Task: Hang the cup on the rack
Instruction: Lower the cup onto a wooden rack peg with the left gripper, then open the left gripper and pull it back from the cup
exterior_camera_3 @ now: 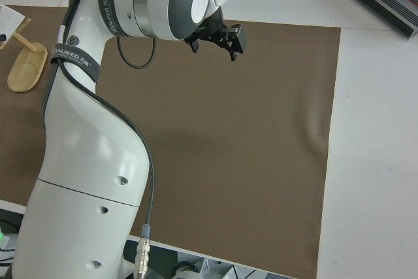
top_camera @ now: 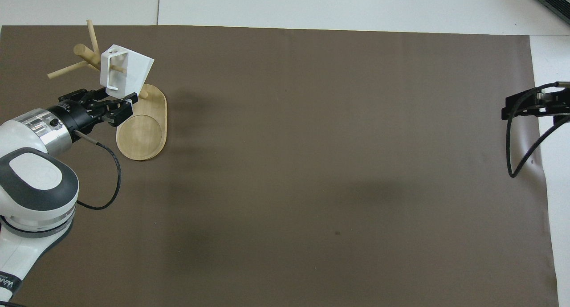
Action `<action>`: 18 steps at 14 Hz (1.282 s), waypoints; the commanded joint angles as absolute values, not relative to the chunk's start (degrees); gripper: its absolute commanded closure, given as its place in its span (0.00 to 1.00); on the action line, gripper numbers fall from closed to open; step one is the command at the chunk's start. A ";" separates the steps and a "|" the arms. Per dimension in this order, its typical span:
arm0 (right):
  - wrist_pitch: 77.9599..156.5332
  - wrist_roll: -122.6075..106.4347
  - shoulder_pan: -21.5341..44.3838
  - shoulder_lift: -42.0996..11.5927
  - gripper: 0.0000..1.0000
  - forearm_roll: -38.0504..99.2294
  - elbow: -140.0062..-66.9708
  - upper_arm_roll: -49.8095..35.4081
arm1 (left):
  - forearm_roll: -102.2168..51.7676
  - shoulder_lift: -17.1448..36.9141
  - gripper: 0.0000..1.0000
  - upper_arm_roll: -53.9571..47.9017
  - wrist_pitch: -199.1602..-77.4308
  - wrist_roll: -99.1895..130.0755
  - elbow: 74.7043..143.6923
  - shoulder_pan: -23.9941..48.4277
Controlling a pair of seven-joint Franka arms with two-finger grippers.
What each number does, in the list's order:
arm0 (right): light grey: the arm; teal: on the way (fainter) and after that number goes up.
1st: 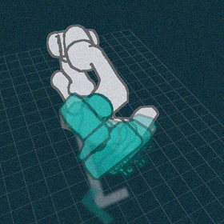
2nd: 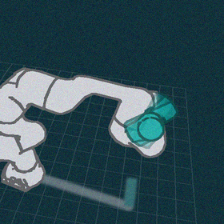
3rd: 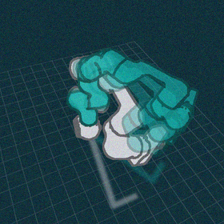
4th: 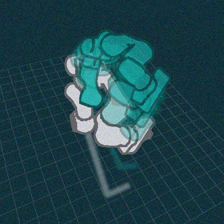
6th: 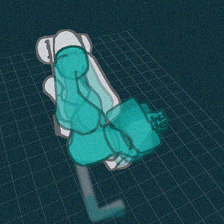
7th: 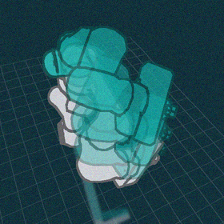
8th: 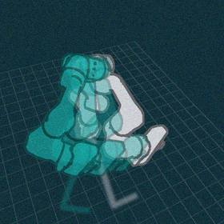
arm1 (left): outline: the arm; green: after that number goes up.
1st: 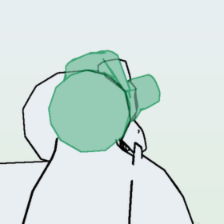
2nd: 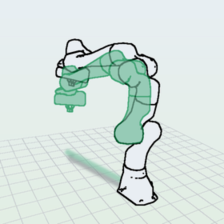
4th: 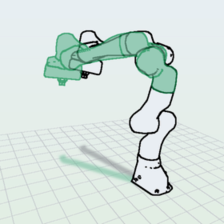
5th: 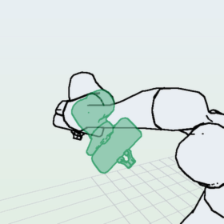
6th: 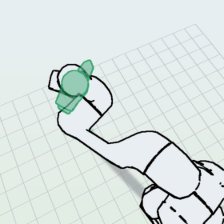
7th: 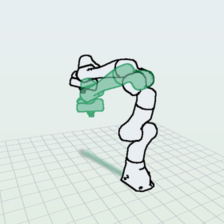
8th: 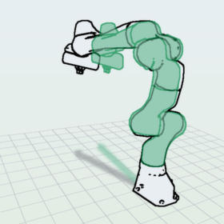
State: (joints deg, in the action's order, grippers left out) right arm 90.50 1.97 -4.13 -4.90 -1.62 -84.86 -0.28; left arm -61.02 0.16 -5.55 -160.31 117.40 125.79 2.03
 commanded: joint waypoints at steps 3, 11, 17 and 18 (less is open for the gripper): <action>90.97 0.53 -5.01 -4.13 0.00 -0.88 -85.25 -0.88 | -59.94 0.00 0.01 -5.54 -160.75 118.39 126.30 0.71; 90.88 0.53 -5.01 -4.13 0.00 -0.88 -85.34 -0.88 | -47.41 -0.70 0.00 -5.45 -153.04 118.30 125.07 -2.71; 90.53 0.53 -5.01 -4.04 0.00 -0.88 -85.52 -0.88 | -31.22 -2.81 0.00 -5.36 -140.64 117.78 121.38 -4.22; 90.53 0.53 -5.01 -4.04 0.00 -0.88 -85.52 -0.88 | -29.29 -4.20 0.00 -5.45 -138.88 117.08 121.29 -5.61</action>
State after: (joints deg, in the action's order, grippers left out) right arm 90.49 1.77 -4.13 -4.88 -1.62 -84.81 -0.28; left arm -33.06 -1.45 -5.14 -143.40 117.54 121.58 -3.52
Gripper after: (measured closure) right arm 0.000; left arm 0.000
